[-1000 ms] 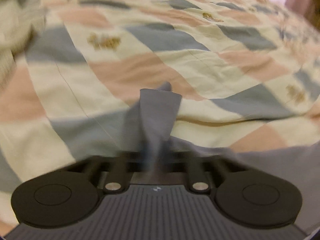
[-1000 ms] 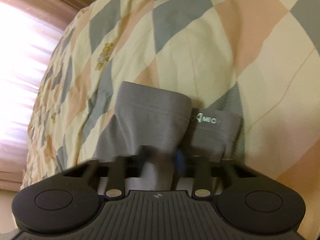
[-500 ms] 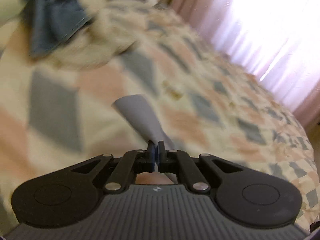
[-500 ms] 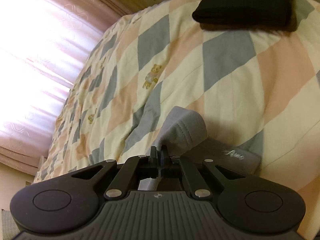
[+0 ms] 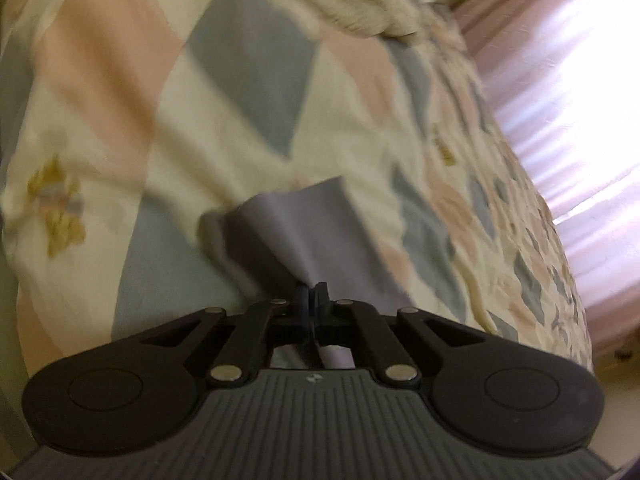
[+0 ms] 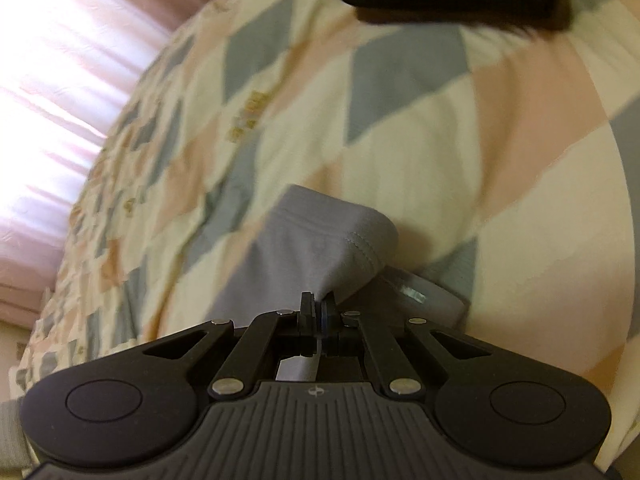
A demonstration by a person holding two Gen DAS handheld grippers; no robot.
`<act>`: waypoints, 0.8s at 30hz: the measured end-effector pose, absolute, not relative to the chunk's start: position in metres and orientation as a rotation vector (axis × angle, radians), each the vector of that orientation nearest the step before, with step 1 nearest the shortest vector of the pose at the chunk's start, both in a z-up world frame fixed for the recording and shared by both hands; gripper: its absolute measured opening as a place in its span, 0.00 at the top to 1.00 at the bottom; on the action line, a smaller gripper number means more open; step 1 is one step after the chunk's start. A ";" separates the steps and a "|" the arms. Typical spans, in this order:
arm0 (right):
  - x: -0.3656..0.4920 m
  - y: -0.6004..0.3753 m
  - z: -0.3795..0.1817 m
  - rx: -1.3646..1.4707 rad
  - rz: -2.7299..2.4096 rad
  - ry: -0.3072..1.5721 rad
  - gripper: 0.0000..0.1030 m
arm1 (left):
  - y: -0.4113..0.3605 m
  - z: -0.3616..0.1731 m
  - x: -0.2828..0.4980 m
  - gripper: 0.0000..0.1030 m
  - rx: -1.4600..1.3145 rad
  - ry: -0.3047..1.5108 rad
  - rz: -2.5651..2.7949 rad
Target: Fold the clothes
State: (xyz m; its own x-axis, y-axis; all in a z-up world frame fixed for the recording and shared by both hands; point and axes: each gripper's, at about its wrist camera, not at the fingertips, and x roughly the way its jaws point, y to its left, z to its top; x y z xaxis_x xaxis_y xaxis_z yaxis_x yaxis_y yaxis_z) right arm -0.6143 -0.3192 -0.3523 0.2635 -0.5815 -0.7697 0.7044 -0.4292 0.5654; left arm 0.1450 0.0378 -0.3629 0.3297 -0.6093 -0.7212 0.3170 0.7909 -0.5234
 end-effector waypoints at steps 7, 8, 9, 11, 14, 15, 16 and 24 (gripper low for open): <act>-0.629 -0.311 -0.351 1.407 -1.449 0.129 0.98 | 0.038 -0.356 0.132 1.00 -0.172 1.020 -0.641; -0.632 -0.308 -0.357 1.436 -1.460 0.126 0.98 | 0.040 -0.359 0.133 1.00 -0.171 1.029 -0.631; -0.633 -0.304 -0.357 1.431 -1.459 0.116 0.98 | 0.042 -0.360 0.134 1.00 -0.169 1.029 -0.624; -0.629 -0.295 -0.348 1.379 -1.443 0.087 0.98 | 0.043 -0.359 0.136 1.00 -0.165 1.020 -0.623; -0.629 -0.284 -0.340 1.349 -1.436 0.101 0.98 | 0.036 -0.359 0.138 1.00 -0.113 1.021 -0.635; -0.630 -0.282 -0.343 1.359 -1.442 0.111 0.98 | 0.033 -0.360 0.139 1.00 -0.096 1.023 -0.635; -0.633 -0.280 -0.350 1.388 -1.455 0.119 0.98 | 0.031 -0.361 0.140 1.00 -0.081 1.028 -0.634; -0.639 -0.275 -0.377 1.469 -1.502 0.059 0.77 | 0.027 -0.360 0.139 1.00 -0.032 1.039 -0.634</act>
State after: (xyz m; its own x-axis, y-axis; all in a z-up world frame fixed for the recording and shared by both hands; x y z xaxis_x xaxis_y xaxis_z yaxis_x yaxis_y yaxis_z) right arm -0.6387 -0.2752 -0.3766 0.2296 -0.5865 -0.7767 0.6461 -0.5049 0.5724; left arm 0.1387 0.0266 -0.3601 0.3464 -0.5038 -0.7913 0.4740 0.8220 -0.3157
